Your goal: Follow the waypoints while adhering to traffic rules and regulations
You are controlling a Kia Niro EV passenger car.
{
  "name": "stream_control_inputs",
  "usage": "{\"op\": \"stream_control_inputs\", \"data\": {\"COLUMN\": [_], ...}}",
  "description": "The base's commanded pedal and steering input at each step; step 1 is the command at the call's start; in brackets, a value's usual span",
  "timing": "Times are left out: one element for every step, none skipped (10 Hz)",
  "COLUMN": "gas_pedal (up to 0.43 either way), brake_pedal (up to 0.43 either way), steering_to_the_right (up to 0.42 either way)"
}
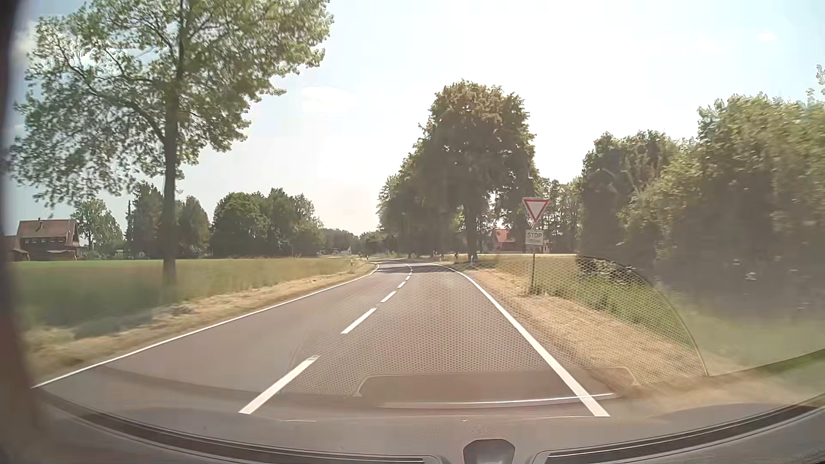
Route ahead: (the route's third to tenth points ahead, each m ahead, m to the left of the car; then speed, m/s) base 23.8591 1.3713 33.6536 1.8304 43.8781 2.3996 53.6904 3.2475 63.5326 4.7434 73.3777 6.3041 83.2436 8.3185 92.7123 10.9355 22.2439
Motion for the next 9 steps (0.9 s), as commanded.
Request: {"op": "stream_control_inputs", "data": {"gas_pedal": [0.000,0.000,0.000,0.000,0.000,0.000,0.000,0.000,0.000], "brake_pedal": [0.006,0.006,0.006,0.006,0.006,0.006,0.006,0.006,0.006], "steering_to_the_right": [-0.003,-0.004,-0.004,-0.005,-0.006,-0.008,-0.008,-0.010,-0.010]}}
